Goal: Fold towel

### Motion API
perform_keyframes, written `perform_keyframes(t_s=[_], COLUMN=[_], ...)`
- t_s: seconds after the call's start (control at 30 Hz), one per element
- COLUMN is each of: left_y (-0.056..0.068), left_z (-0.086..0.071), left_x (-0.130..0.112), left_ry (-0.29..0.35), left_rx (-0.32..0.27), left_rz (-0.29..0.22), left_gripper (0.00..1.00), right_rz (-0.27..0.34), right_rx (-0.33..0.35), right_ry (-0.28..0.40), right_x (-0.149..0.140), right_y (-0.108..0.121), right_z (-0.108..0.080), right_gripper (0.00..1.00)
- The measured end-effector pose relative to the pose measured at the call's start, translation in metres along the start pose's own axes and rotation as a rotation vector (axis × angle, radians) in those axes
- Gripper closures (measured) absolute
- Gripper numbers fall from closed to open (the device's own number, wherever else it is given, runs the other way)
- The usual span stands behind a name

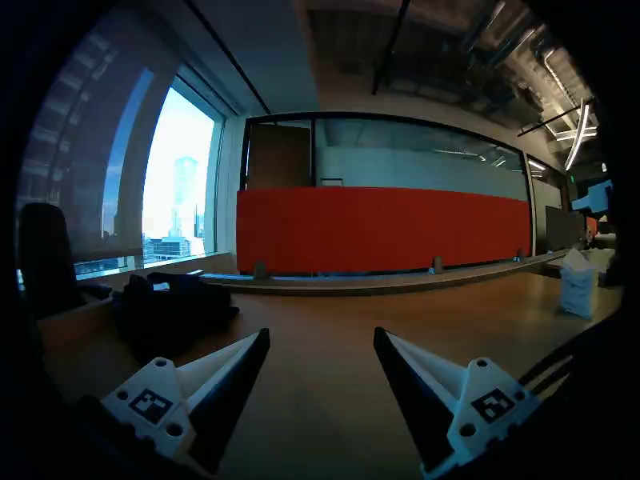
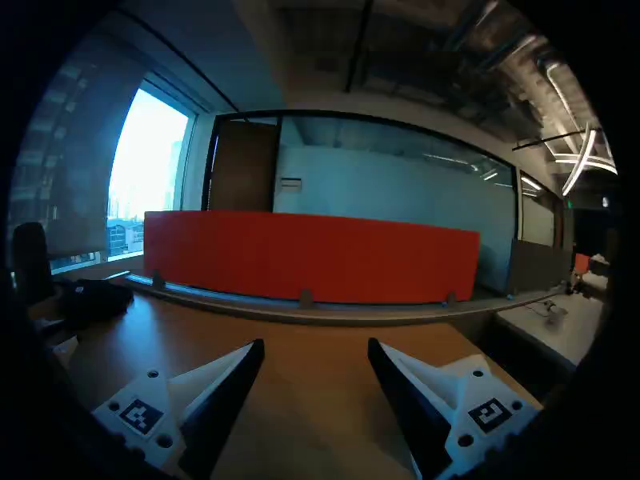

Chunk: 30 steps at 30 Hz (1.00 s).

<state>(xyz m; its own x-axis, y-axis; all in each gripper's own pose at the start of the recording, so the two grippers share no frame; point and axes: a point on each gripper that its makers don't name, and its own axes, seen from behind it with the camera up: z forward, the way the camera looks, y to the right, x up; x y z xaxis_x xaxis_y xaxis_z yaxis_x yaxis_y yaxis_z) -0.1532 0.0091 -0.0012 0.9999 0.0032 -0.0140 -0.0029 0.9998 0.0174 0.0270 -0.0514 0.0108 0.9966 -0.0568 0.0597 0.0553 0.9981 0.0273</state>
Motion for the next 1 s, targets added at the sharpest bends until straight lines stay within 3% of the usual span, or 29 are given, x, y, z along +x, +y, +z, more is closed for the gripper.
perform_keyframes(t_s=[0.3, 0.7, 1.0], left_y=[0.001, 0.001, 0.001], left_z=[0.001, 0.001, 0.001], left_x=[-0.001, -0.003, -0.004], left_ry=[-0.002, -0.002, -0.001], left_rx=[-0.002, -0.001, -0.001], left_rz=[0.0, 0.0, 0.0], left_gripper=[0.03, 0.03, 0.03], right_rz=[0.007, -0.039, 0.035], right_rx=[0.005, -0.022, -0.018], right_ry=[0.018, 0.043, 0.075], right_x=[0.003, 0.001, -0.011], right_y=[0.002, 0.012, 0.021], right_z=[0.002, 0.006, 0.007], right_gripper=[0.0, 0.0, 0.0])
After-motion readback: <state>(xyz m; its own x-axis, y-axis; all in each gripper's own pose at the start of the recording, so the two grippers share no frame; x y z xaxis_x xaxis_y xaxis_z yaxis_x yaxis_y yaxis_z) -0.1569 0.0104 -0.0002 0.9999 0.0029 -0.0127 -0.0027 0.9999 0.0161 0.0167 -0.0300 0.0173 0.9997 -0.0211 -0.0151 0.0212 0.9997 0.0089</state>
